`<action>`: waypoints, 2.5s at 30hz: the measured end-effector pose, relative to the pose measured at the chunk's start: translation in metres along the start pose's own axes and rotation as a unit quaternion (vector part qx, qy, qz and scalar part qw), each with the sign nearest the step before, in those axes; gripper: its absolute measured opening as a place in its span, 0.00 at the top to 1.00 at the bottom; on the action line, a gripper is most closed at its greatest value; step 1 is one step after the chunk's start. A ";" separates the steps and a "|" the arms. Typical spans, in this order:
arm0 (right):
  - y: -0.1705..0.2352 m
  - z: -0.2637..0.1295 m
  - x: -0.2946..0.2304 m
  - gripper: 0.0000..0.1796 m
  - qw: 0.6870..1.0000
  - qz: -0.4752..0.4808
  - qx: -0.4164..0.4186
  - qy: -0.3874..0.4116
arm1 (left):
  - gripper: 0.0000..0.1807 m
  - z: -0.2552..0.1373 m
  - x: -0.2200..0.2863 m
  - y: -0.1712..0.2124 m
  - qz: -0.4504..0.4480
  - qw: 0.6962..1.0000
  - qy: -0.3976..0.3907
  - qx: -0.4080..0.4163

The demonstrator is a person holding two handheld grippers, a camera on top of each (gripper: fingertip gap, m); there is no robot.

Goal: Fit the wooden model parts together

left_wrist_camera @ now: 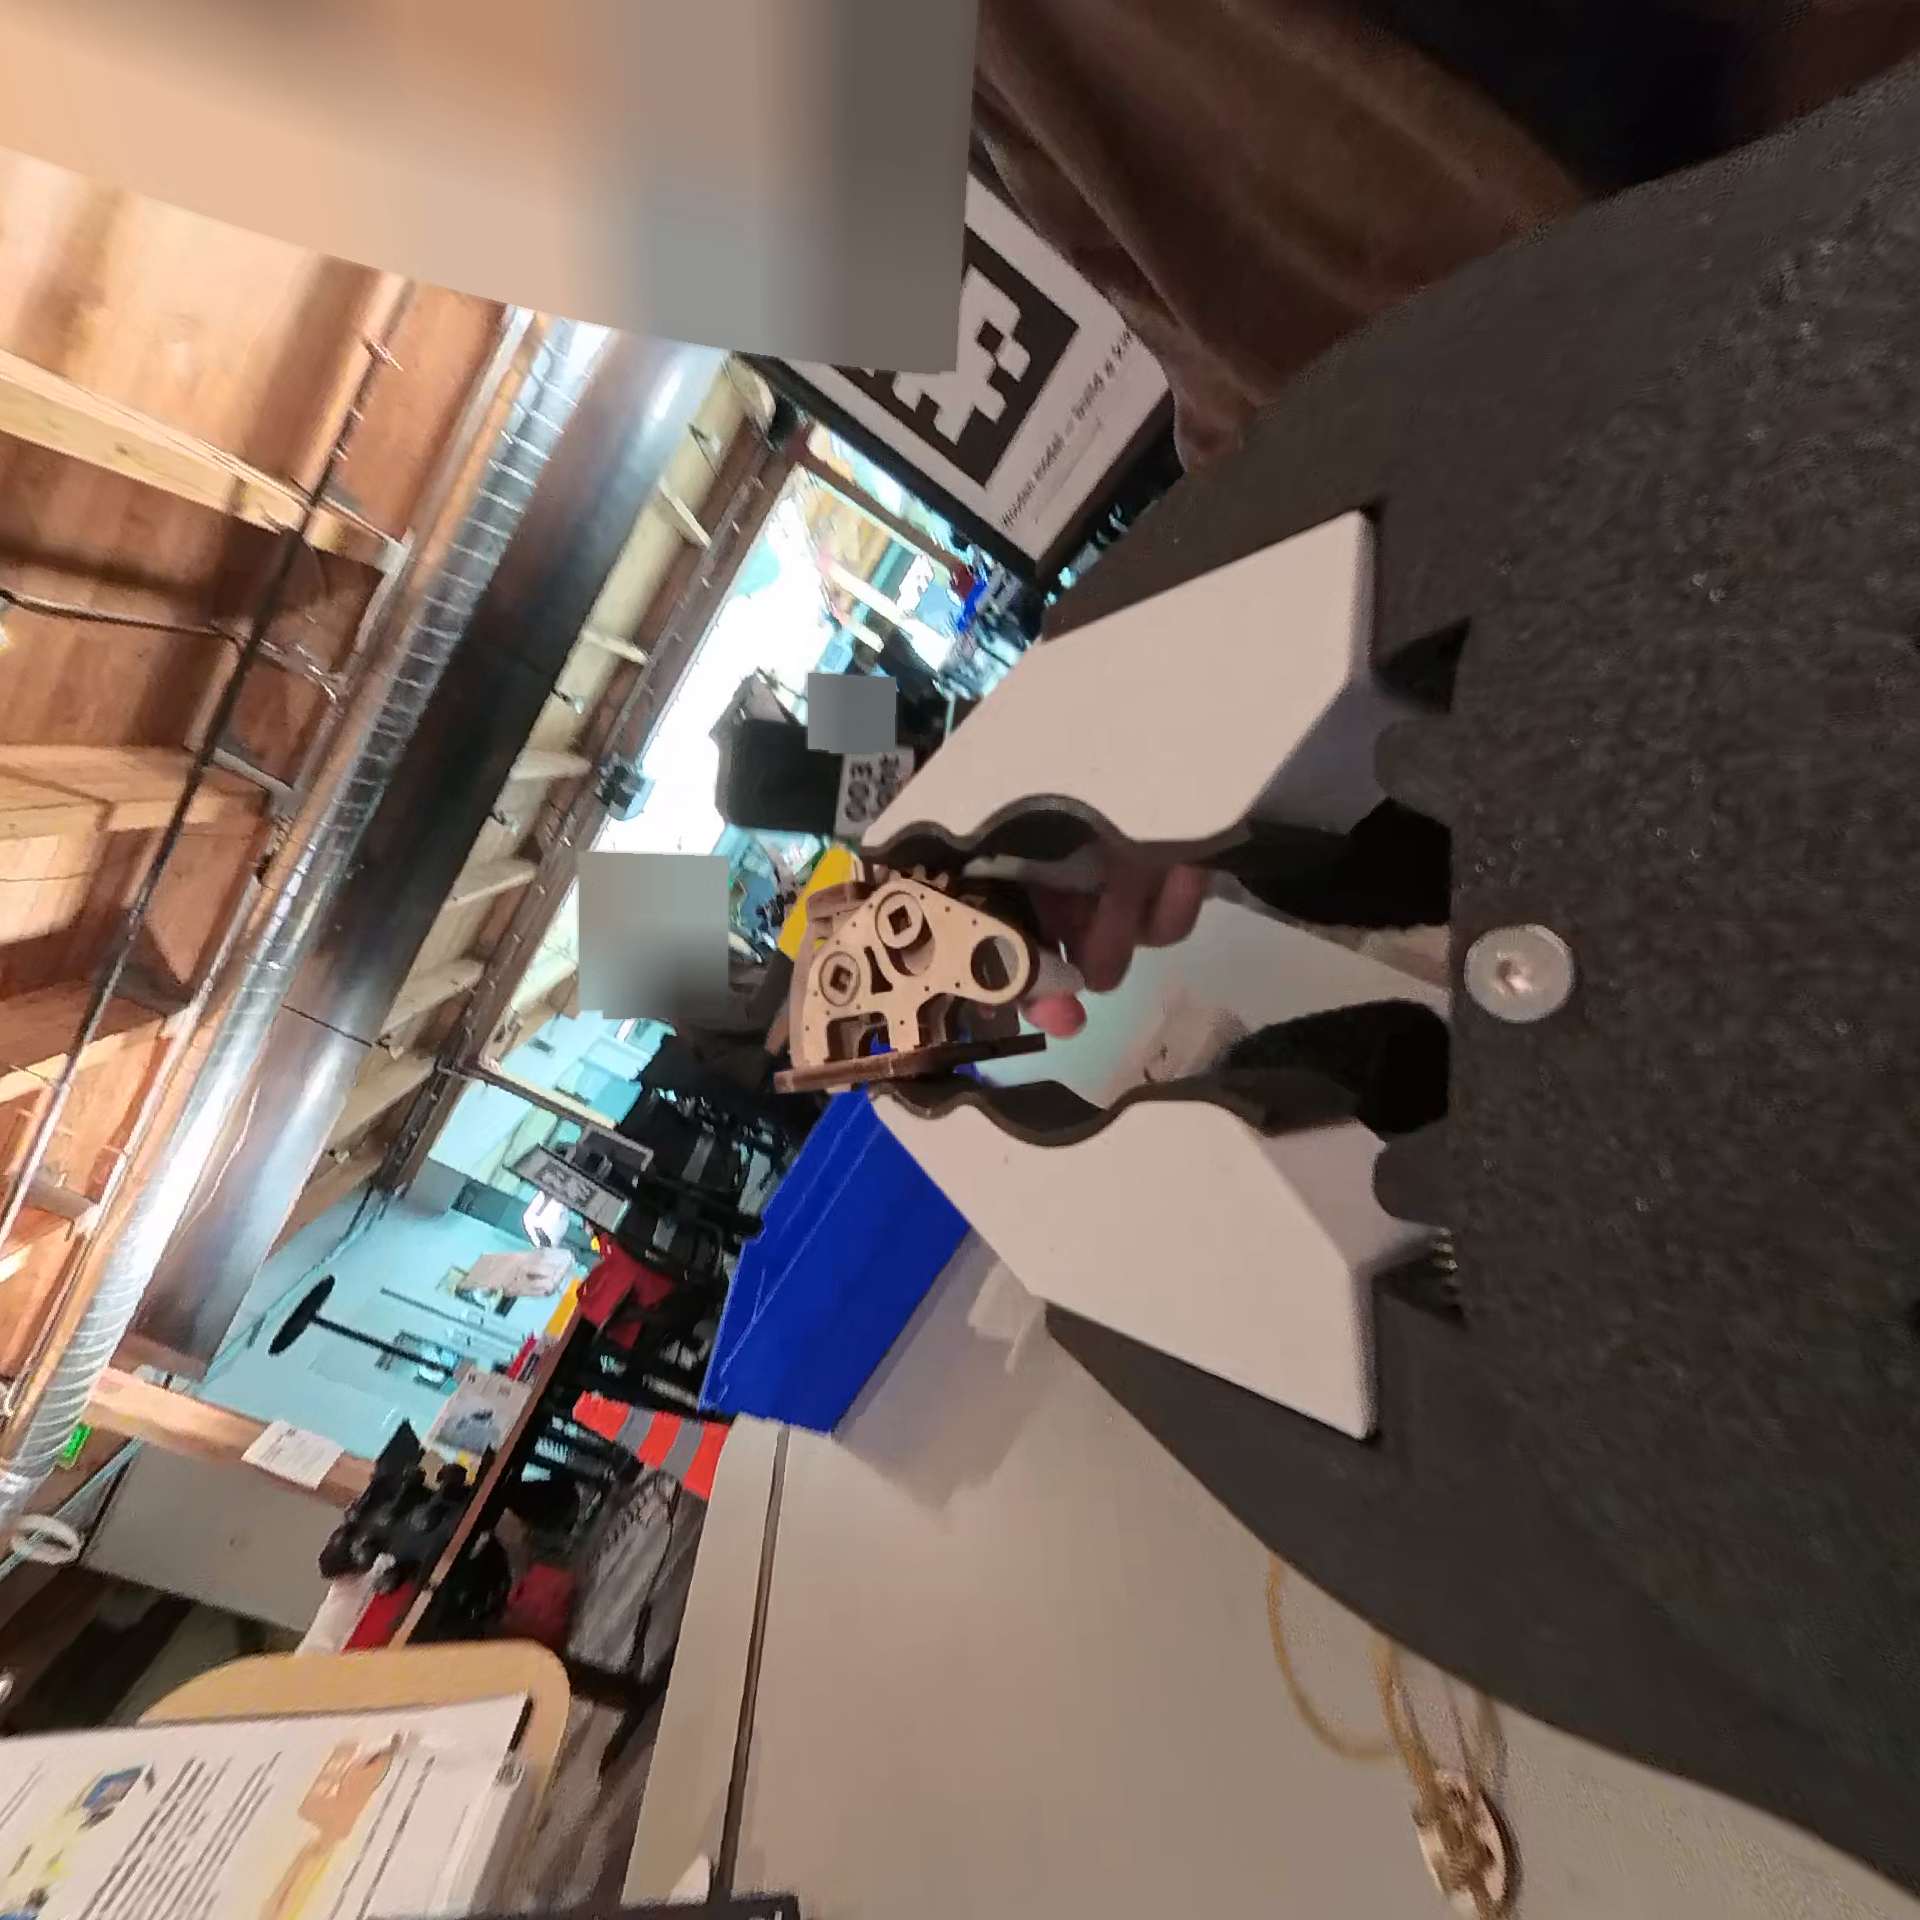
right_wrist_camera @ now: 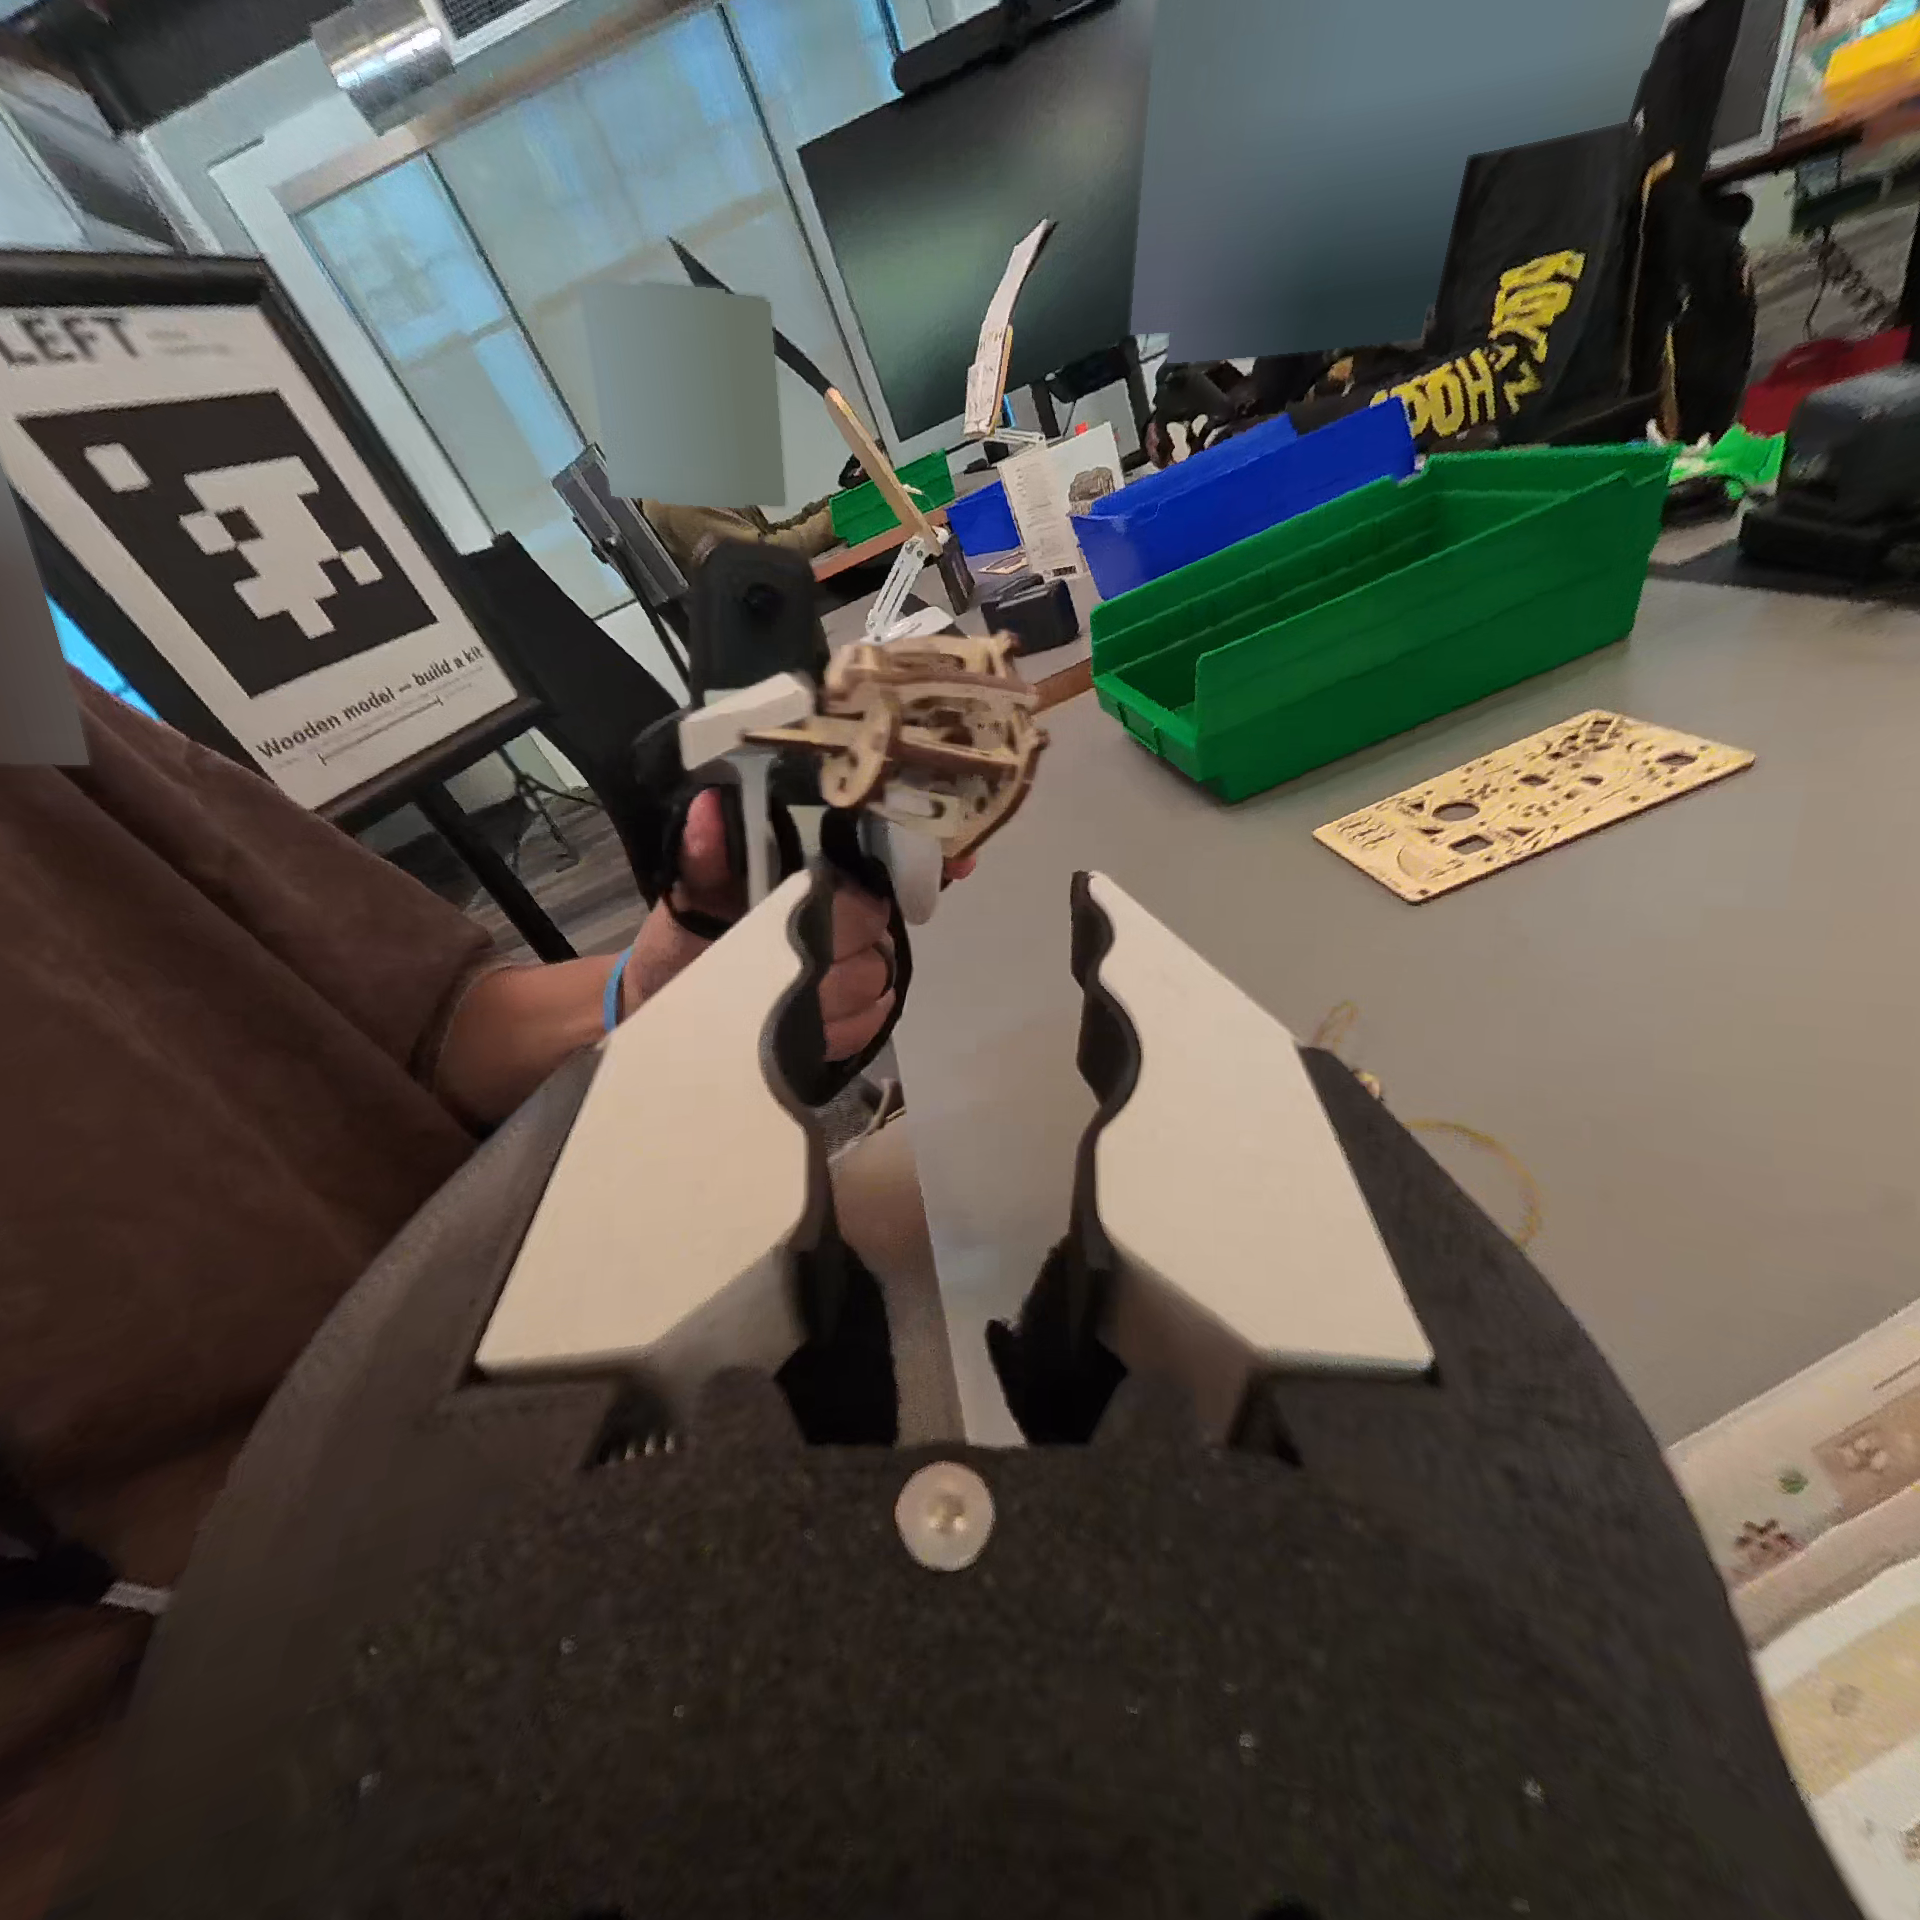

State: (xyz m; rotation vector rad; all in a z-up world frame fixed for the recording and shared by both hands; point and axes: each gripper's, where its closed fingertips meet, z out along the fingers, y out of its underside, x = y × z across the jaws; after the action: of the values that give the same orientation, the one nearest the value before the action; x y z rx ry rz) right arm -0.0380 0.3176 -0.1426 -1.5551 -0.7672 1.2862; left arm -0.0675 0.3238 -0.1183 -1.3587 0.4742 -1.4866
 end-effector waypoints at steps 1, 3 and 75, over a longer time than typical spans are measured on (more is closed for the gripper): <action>0.000 0.001 0.001 0.75 1.000 0.019 0.001 -0.002 | 0.80 0.001 0.002 0.000 -0.016 1.000 0.009 0.006; -0.001 0.004 -0.005 0.78 0.998 0.061 0.011 -0.026 | 0.79 0.004 0.002 0.003 -0.029 1.000 0.009 0.008; 0.142 0.088 0.149 0.85 0.830 -0.190 -0.525 0.016 | 0.81 -0.117 -0.093 0.031 0.728 0.517 -0.271 -0.360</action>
State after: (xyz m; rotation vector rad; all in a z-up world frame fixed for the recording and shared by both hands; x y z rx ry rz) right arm -0.0992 0.4239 -0.3300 -2.0626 -1.8501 0.4883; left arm -0.1748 0.3518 -0.2238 -1.1761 1.4038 0.6498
